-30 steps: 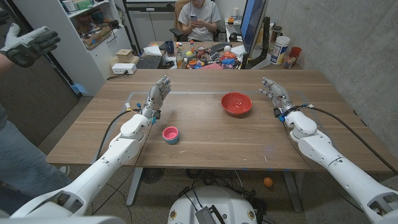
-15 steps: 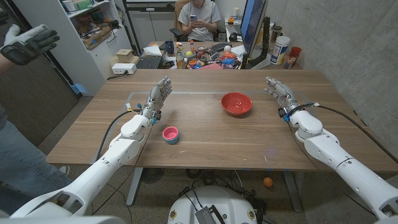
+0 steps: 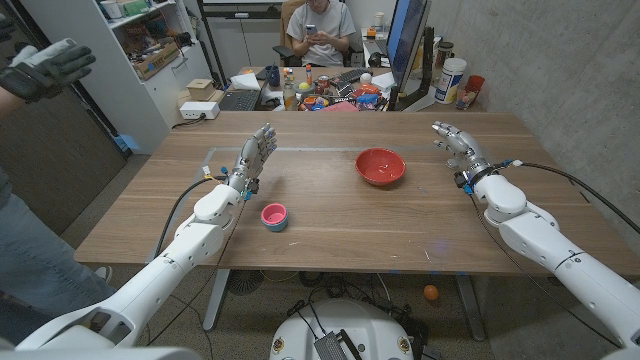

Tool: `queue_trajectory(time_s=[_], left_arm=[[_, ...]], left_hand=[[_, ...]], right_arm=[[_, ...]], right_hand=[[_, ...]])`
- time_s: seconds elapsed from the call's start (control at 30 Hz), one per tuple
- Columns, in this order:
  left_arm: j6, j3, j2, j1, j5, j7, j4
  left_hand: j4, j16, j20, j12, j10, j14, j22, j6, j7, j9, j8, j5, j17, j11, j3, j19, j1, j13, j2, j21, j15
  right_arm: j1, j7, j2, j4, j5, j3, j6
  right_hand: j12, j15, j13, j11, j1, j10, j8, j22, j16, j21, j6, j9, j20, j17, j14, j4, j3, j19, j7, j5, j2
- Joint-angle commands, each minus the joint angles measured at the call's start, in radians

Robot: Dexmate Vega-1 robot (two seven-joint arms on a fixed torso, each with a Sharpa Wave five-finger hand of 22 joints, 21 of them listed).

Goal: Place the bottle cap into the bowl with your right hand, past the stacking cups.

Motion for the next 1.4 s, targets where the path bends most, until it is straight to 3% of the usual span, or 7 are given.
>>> queue_trajectory(time_s=[0.03,0.9,1.4], left_arm=[[0.001,0.001,0.000,-0.001,0.000,-0.004,0.007],[-0.009,0.004,-0.006,-0.001,0.001,-0.009,0.018],[-0.003,0.004,0.002,0.001,0.005,-0.006,0.007]], left_hand=[[-0.004,0.006,0.010,0.010,0.003,-0.002,0.001,0.001,-0.004,0.004,0.006,0.005,0.002,-0.007,0.002,-0.002,0.009,0.004,0.006,0.005,0.001],[-0.004,0.006,0.023,0.010,0.004,-0.003,0.002,0.001,-0.007,0.004,0.005,0.004,0.002,-0.010,0.001,-0.006,0.009,0.004,0.006,0.006,-0.001],[-0.005,0.006,0.028,0.010,0.003,-0.004,0.002,0.000,-0.007,0.004,0.005,0.004,0.002,-0.012,0.001,-0.008,0.010,0.004,0.007,0.006,-0.002]], right_arm=[[-0.005,-0.089,-0.066,-0.068,-0.146,-0.012,-0.106],[0.021,-0.157,-0.177,-0.197,-0.405,-0.068,-0.393],[0.055,-0.115,-0.214,-0.235,-0.513,-0.132,-0.539]], right_hand=[[0.003,-0.005,0.003,-0.003,0.045,0.019,0.010,0.003,-0.002,0.001,0.021,0.004,-0.005,0.001,0.015,-0.008,0.017,-0.004,-0.012,0.007,-0.004],[-0.001,-0.020,0.004,-0.013,0.165,0.034,0.014,0.003,-0.019,0.005,0.055,0.006,-0.019,-0.002,0.009,-0.011,0.051,0.005,-0.021,0.006,-0.037],[-0.002,-0.026,0.004,-0.020,0.251,0.046,0.014,0.002,-0.020,0.004,0.068,0.006,-0.016,-0.002,0.027,-0.016,0.072,0.010,-0.035,0.007,-0.071]])
